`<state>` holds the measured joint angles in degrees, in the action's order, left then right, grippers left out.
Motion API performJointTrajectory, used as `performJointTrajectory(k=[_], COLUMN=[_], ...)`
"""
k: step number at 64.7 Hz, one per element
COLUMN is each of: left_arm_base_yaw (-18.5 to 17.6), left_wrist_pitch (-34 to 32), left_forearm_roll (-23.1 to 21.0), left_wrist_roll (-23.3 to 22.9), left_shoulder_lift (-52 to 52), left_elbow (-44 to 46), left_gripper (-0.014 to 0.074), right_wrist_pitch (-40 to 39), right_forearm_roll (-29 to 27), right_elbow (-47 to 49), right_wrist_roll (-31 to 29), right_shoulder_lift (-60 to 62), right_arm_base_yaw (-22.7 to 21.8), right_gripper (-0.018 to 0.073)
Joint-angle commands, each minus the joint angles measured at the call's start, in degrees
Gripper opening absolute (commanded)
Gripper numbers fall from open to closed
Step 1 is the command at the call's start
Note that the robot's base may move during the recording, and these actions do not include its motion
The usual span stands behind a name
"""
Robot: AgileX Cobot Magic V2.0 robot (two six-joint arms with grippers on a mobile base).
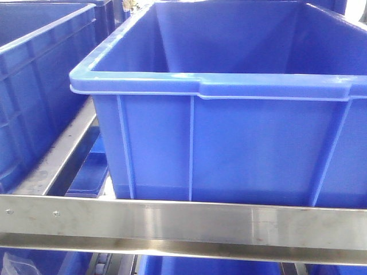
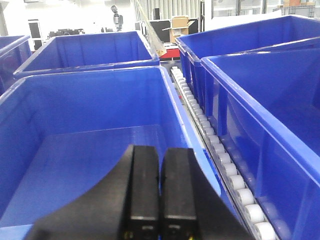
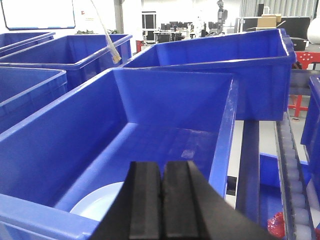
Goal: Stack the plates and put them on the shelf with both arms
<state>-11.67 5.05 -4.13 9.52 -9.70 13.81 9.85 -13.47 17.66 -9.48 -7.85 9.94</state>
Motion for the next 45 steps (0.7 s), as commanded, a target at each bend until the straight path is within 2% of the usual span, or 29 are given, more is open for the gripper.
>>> performJointTrajectory(k=[1, 6, 14, 23, 37, 40, 45], left_arm_base_yaw=[0.0, 0.0, 0.0, 0.0, 0.0, 0.0, 0.0], left_wrist_pitch=[-4.6, -4.6, -4.6, -4.6, -4.7, -4.6, -4.6], left_forearm_roll=[-0.1, -0.1, -0.1, -0.1, -0.1, -0.1, -0.1], left_wrist_roll=[-0.2, -0.2, -0.2, -0.2, -0.2, -0.2, -0.2], left_shoulder_lift=[-0.6, -0.6, -0.6, -0.6, -0.6, -0.6, -0.6], left_elbow=[1.7, 1.7, 1.7, 1.7, 1.7, 1.7, 1.7], left_gripper=[0.0082, 0.0082, 0.0082, 0.0082, 0.0082, 0.0082, 0.0082], right_wrist_pitch=[-5.0, -5.1, -4.2, -4.2, -8.7, -6.7, -8.1], right_forearm_roll=[1.1, 4.9, 11.9, 12.0, 12.0, 12.7, 12.8], right_elbow=[0.8, -0.9, -3.9, -10.4, -19.6, -19.3, -19.4], right_wrist_roll=[-0.5, -0.2, 6.8, 7.8, 9.5, 10.2, 10.2], right_shoulder_lift=[-0.4, 0.8, 4.3, 7.5, 9.6, 9.6, 9.6], right_arm_base_yaw=[-0.3, -0.9, -4.7, -9.5, -9.9, -9.9, -9.9], right_gripper=[0.0048, 0.0049, 0.0049, 0.0049, 0.0049, 0.0049, 0.0049])
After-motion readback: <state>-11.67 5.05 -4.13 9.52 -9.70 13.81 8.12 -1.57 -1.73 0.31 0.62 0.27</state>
